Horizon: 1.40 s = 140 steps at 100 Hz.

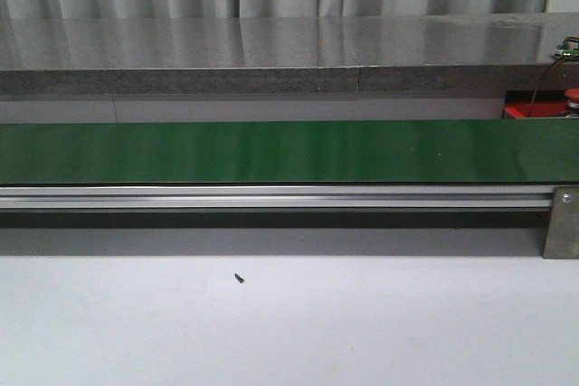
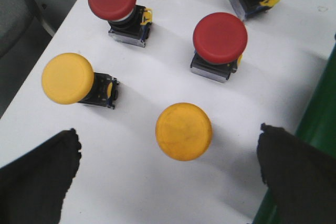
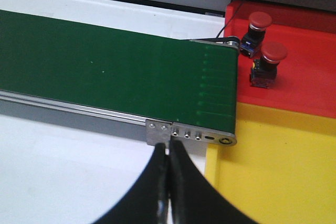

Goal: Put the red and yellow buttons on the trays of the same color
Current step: 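Grasp a yellow push button with the left gripper and carry it over belt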

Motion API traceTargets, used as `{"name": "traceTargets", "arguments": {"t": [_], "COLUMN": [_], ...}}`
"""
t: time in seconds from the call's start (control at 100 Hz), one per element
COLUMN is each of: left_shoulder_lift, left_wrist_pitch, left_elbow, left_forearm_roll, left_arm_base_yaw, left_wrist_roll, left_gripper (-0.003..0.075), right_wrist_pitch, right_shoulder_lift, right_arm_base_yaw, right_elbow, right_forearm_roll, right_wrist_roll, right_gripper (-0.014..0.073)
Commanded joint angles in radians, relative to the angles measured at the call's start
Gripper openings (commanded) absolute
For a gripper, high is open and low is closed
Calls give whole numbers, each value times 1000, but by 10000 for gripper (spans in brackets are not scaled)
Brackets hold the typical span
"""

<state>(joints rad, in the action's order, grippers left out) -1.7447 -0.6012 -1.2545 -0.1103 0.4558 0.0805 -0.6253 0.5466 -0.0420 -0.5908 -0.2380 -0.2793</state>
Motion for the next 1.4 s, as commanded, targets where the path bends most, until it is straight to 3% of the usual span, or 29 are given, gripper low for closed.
{"name": "traceTargets", "arguments": {"t": [0.0,0.45,0.84,0.94,1.39], "left_shoulder_lift": [10,-150,-167,-167,-167], "left_wrist_pitch": [71,97,91,87,41], "left_elbow": [-41,-123,-125,-125,-125], "left_forearm_roll": [-6,32,28,24,-1], "left_arm_base_yaw": [3,-9,-36,-36,-36], "left_wrist_roll": [10,6,-2,-2,-2], "left_gripper": [652,652,648,604,270], "right_wrist_pitch": [65,65,65,65,65], "right_shoulder_lift": [1,1,1,1,1], "right_arm_base_yaw": [-1,-1,-1,-1,-1], "right_elbow": [-25,-25,-25,-25,-25], "right_forearm_roll": [-11,-11,-11,-11,-11], "right_wrist_roll": [-8,-8,-8,-8,-8], "right_gripper": [-96,-96,-96,-96,-96]}}
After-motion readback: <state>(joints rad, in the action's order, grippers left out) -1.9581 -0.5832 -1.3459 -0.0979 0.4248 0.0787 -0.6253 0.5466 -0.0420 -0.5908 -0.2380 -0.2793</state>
